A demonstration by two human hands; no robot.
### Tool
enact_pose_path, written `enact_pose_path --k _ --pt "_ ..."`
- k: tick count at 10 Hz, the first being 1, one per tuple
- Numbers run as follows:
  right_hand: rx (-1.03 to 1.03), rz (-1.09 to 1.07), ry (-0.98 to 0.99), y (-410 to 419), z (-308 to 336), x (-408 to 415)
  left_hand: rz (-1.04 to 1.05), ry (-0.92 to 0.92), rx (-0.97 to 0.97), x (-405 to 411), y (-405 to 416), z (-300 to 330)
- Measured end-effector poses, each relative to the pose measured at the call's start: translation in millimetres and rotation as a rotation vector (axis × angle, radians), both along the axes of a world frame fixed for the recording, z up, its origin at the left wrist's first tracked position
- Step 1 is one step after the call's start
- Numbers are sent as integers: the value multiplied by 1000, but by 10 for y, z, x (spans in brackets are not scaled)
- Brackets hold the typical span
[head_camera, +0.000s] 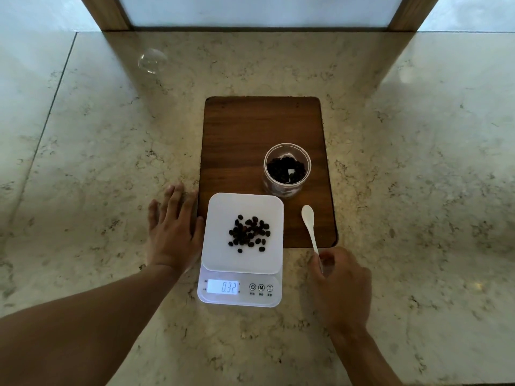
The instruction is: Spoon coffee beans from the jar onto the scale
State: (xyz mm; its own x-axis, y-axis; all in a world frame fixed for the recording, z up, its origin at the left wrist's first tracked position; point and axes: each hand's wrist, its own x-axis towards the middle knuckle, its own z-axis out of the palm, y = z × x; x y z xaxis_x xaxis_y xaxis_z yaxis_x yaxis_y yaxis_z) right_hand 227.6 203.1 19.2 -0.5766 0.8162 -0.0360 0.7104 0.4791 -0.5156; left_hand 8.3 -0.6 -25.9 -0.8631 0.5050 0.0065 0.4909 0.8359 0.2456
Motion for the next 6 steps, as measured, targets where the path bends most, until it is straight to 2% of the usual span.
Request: enact_pose_path --k 4,5,6 --pt "-16 53 -126 64 -17 -37 -7 -34 17 -6 -8 19" --pt "-129 36 -153 197 71 -125 -10 -67 22 -4 -24 56" --pt "-246 18 -190 331 196 -263 23 -184 102 -6 -51 131"
